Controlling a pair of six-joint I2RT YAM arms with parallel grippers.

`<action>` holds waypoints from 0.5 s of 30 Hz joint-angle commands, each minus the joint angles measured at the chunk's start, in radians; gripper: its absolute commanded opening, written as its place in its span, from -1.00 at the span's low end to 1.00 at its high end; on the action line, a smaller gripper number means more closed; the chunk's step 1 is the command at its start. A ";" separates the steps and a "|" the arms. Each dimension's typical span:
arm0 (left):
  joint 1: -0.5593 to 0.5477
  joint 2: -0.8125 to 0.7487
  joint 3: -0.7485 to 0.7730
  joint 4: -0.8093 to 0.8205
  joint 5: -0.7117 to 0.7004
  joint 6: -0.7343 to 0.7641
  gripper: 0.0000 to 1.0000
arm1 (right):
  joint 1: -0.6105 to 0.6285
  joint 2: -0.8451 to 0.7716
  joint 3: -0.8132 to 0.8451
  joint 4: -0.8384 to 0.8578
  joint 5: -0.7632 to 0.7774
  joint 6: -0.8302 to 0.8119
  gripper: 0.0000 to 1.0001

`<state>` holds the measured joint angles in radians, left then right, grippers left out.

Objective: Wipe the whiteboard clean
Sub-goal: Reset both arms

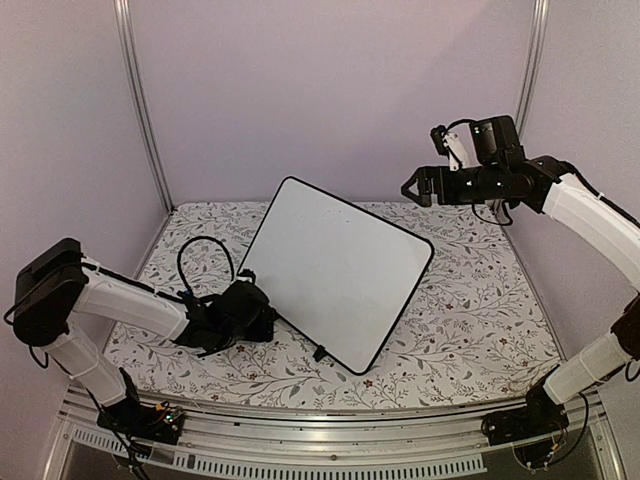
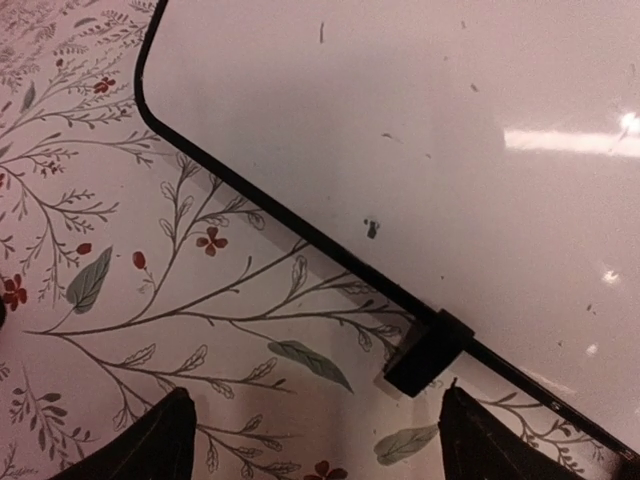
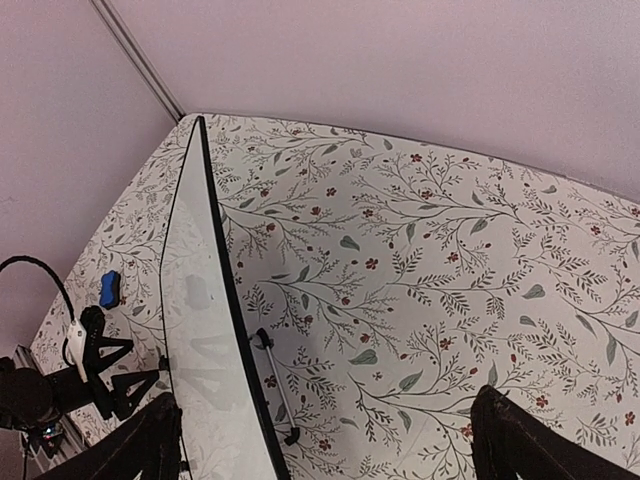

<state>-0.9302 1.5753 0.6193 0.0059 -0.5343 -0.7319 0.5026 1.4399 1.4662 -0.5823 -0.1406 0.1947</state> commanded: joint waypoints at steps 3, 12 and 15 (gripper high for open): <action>0.018 -0.004 0.013 0.005 -0.009 -0.024 0.67 | -0.011 -0.015 -0.009 -0.024 0.030 0.003 0.98; 0.023 -0.145 0.004 -0.096 -0.059 -0.044 0.99 | -0.044 -0.056 -0.132 0.035 0.110 0.070 0.98; 0.035 -0.235 0.009 -0.150 -0.066 -0.034 0.99 | -0.053 -0.103 -0.205 0.080 0.126 0.082 0.98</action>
<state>-0.9176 1.4448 0.6216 -0.0597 -0.5652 -0.7708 0.4641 1.4082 1.3277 -0.5674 -0.0631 0.2424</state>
